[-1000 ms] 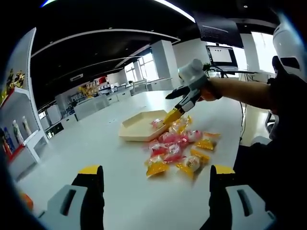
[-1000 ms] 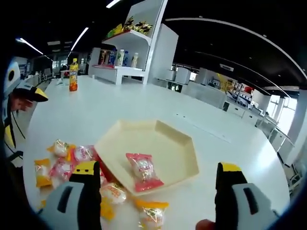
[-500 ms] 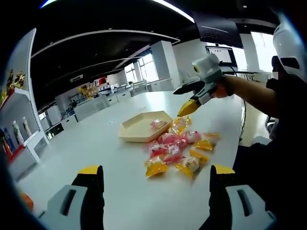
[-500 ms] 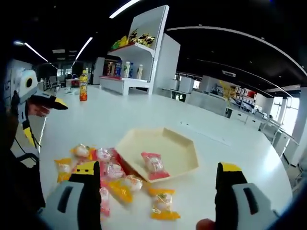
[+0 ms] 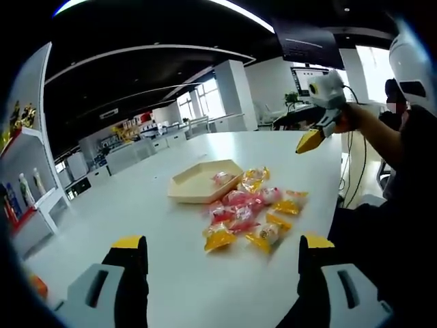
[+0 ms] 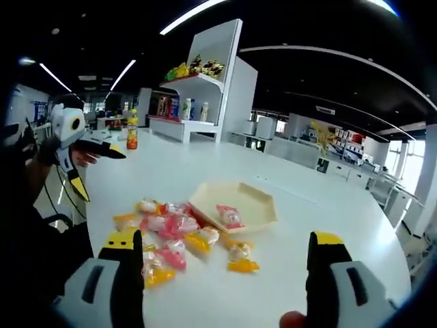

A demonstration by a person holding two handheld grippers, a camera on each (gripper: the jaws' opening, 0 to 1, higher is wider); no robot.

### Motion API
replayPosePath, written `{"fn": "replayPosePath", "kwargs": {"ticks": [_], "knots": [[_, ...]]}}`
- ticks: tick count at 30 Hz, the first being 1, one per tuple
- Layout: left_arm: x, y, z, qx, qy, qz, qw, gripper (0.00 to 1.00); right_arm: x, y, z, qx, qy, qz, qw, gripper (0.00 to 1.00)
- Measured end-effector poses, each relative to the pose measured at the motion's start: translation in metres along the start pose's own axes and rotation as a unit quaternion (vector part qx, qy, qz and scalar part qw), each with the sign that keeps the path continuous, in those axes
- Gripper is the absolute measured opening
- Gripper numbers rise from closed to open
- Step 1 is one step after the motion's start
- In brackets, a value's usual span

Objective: Pick up the marshmallows scattered on the table and place them into the bowl on the table

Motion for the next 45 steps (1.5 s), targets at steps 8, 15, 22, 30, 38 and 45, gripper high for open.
{"fn": "replayPosePath", "kwargs": {"ticks": [8,15,22,30,38,45], "knots": [[-0.002,-0.004,-0.006,0.002,0.003,-0.007,1.0000,0.91,-0.026,0.005,0.008,0.008,-0.007,-0.006,0.9999,0.97],[-0.004,-0.004,-0.008,0.005,0.003,-0.008,1.0000,0.91,-0.038,0.019,0.011,0.013,-0.024,0.006,0.9996,0.96],[-0.006,-0.005,-0.009,0.006,0.002,-0.009,0.9999,0.91,-0.046,0.023,0.010,0.018,-0.023,0.009,0.9995,0.96],[-0.008,-0.004,-0.011,0.007,0.001,-0.008,0.9999,0.91,-0.048,0.023,0.011,0.014,-0.024,0.012,0.9995,0.95],[-0.010,-0.005,-0.010,0.009,-0.001,-0.010,0.9999,0.91,-0.048,0.018,0.016,0.015,-0.034,0.004,0.9993,0.93],[-0.009,-0.005,-0.010,0.009,0.000,-0.010,0.9999,0.91,-0.047,0.019,0.015,0.011,-0.031,0.009,0.9994,0.93]]}}
Point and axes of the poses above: the point that each gripper's makers call its tool centre point, and the gripper's own axes: x roughly forward along the fingers, z roughly to its left, y roughly out of its underside, the point moved 9 cm from there along -x, roughly backward along the fingers
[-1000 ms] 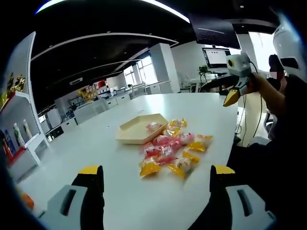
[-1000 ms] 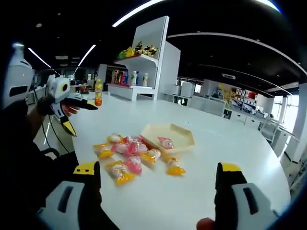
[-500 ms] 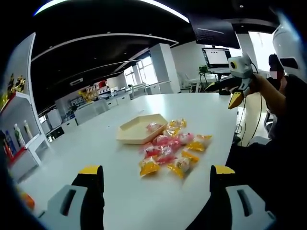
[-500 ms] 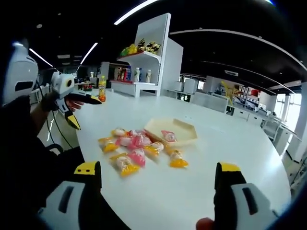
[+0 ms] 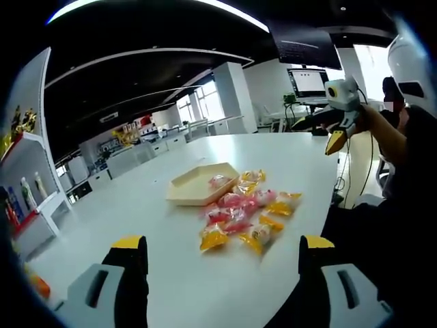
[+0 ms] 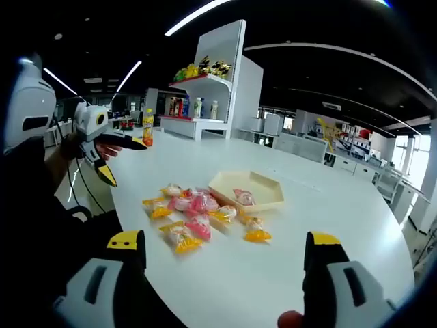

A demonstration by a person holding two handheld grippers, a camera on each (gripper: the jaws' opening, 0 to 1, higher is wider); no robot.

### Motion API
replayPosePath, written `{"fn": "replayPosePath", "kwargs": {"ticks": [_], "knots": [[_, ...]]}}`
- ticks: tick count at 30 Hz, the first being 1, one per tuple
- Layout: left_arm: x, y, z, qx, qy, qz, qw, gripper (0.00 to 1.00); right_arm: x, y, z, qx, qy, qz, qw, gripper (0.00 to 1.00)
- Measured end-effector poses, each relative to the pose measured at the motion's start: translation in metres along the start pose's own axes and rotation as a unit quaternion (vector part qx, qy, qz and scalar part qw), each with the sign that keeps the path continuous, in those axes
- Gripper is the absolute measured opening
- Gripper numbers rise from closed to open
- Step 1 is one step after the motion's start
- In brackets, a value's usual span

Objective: Pick up the marshmallows scattered on the table and place them into the bowl on the table

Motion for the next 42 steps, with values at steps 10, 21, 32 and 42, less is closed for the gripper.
{"fn": "replayPosePath", "kwargs": {"ticks": [10,21,32,42], "knots": [[0.000,0.000,0.000,0.001,0.000,0.000,1.0000,0.91,0.000,0.002,0.000,-0.006,0.004,0.007,0.9999,0.91],[0.000,0.000,-0.002,0.001,0.001,-0.001,1.0000,0.91,0.000,0.003,0.003,-0.003,-0.002,0.007,1.0000,0.90],[0.001,0.001,-0.001,0.000,0.001,0.002,1.0000,0.91,0.002,0.005,0.003,-0.002,-0.002,0.010,0.9999,0.89],[0.003,0.000,-0.001,0.001,0.003,0.004,1.0000,0.91,0.010,0.011,0.003,0.003,-0.005,0.010,0.9999,0.88]]}}
Point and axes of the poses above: the point that each gripper's makers call its tool centre point, and the gripper's own axes: x roughly forward along the fingers, z roughly to its left, y roughly out of its underside, the point moved 9 cm from there along -x, roughly backward along the fingers
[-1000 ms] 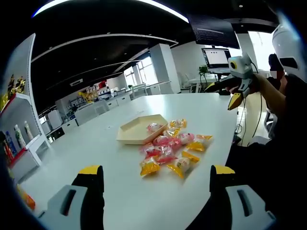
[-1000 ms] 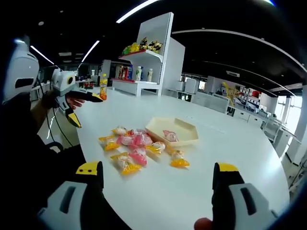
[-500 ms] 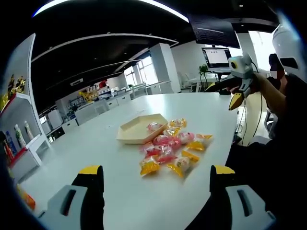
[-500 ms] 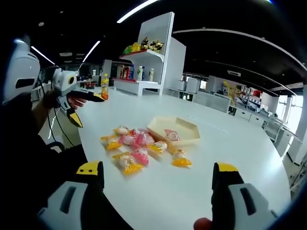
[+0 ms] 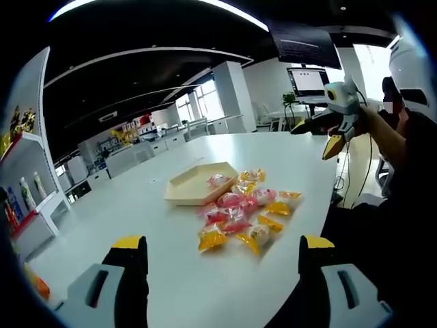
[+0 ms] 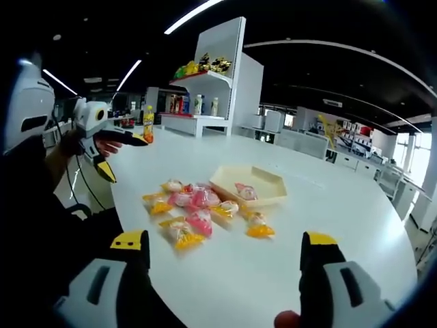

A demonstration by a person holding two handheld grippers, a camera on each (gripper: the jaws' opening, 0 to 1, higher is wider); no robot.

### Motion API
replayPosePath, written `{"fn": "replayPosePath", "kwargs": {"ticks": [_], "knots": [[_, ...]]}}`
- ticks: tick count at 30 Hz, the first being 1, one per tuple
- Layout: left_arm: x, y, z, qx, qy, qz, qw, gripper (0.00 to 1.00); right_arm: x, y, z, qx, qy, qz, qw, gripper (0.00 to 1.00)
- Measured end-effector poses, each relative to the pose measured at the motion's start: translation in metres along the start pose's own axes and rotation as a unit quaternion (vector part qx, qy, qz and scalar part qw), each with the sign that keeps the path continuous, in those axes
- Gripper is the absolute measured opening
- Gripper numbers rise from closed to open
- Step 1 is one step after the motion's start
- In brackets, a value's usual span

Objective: Pick up the marshmallows scattered on the table and place them into the bowl on the table

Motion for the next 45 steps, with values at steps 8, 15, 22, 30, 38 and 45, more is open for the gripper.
{"fn": "replayPosePath", "kwargs": {"ticks": [8,15,22,30,38,45], "knots": [[0.005,-0.001,0.002,0.000,0.003,0.002,1.0000,0.91,0.013,0.002,-0.006,0.004,-0.001,0.004,1.0000,0.86],[0.009,0.000,0.010,-0.003,0.001,0.008,1.0000,0.91,0.026,0.001,-0.012,0.005,-0.001,0.007,1.0000,0.85],[0.010,-0.003,0.019,-0.001,-0.008,0.003,1.0000,0.91,0.041,0.000,-0.018,0.005,0.001,0.015,0.9999,0.82],[0.011,-0.006,0.028,-0.002,-0.015,-0.004,0.9999,0.91,0.055,-0.004,-0.024,-0.009,0.001,0.026,0.9996,0.81],[0.014,-0.005,0.032,-0.004,-0.013,-0.001,0.9999,0.91,0.071,0.002,-0.038,-0.019,0.028,0.043,0.9985,0.72],[0.019,-0.005,0.035,-0.006,-0.006,-0.002,1.0000,0.91,0.083,0.002,-0.043,-0.029,0.033,0.050,0.9978,0.68]]}}
Point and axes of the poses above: the point that each gripper's makers call its tool centre point, and the gripper's own axes: x roughly forward along the fingers, z roughly to its left, y roughly out of its underside, the point moved 9 cm from there along -x, roughly backward along the fingers
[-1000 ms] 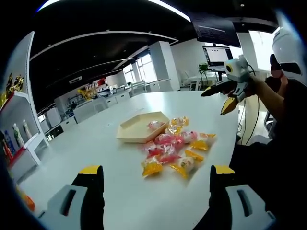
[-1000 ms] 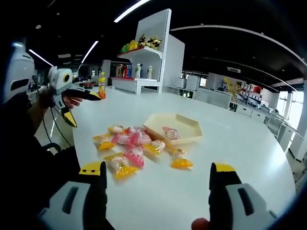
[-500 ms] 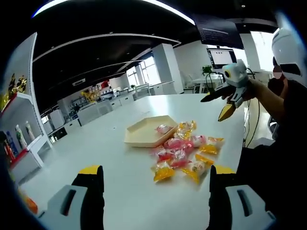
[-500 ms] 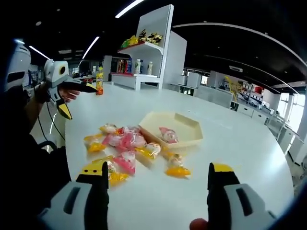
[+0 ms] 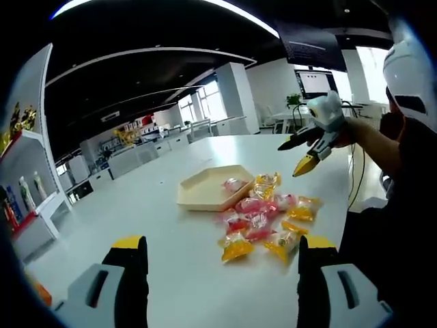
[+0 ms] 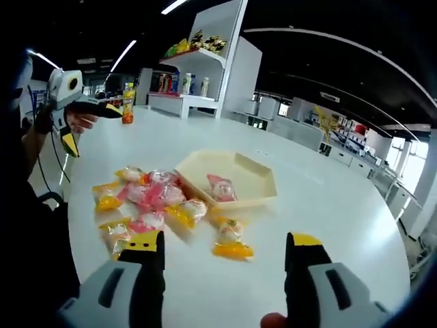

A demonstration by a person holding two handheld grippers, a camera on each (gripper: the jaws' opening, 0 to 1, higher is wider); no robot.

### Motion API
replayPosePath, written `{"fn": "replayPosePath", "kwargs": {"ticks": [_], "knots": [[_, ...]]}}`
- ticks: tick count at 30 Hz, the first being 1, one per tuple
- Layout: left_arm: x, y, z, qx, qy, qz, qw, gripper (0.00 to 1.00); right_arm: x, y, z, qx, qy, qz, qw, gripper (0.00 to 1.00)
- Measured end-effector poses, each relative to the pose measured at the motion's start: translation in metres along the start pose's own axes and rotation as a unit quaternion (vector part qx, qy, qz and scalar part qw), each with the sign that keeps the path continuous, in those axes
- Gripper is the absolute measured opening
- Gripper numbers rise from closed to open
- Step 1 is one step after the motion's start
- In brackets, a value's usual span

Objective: Pick up the marshmallows scattered on the table and place them into the bowl on the table

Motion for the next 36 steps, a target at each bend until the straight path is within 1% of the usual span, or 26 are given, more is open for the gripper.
{"fn": "replayPosePath", "kwargs": {"ticks": [3,6,10,14,19,25,28,36], "knots": [[0.001,0.000,0.001,-0.003,0.001,0.002,1.0000,0.90,0.005,0.002,-0.003,-0.001,0.002,0.007,1.0000,0.68],[0.004,0.001,0.002,-0.003,0.001,0.002,1.0000,0.90,0.010,0.004,-0.006,-0.001,0.005,0.011,0.9999,0.64],[0.007,0.002,0.004,-0.004,0.001,0.006,1.0000,0.90,0.016,0.008,-0.010,0.002,0.011,0.017,0.9998,0.62],[0.010,0.003,0.004,-0.003,0.002,0.007,1.0000,0.90,0.021,0.011,-0.011,0.010,0.014,0.016,0.9997,0.58],[0.013,0.005,0.007,-0.007,0.002,0.012,0.9999,0.90,0.031,0.015,-0.012,0.012,0.017,0.026,0.9995,0.54],[0.014,0.008,0.012,-0.007,-0.002,0.015,0.9999,0.90,0.037,0.015,-0.014,0.016,0.020,0.029,0.9993,0.52],[0.015,0.009,0.014,-0.008,-0.003,0.016,0.9998,0.90,0.041,0.016,-0.015,0.010,0.025,0.036,0.9990,0.51],[0.014,0.012,0.019,-0.013,-0.004,0.017,0.9998,0.90,0.050,0.016,-0.014,0.004,0.026,0.042,0.9987,0.47]]}}
Point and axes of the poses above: the point that each gripper's makers call its tool centre point, and the gripper's own axes: x roughly forward along the fingers, z roughly to its left, y roughly out of its underside, the point moved 9 cm from there along -x, roughly backward along the fingers
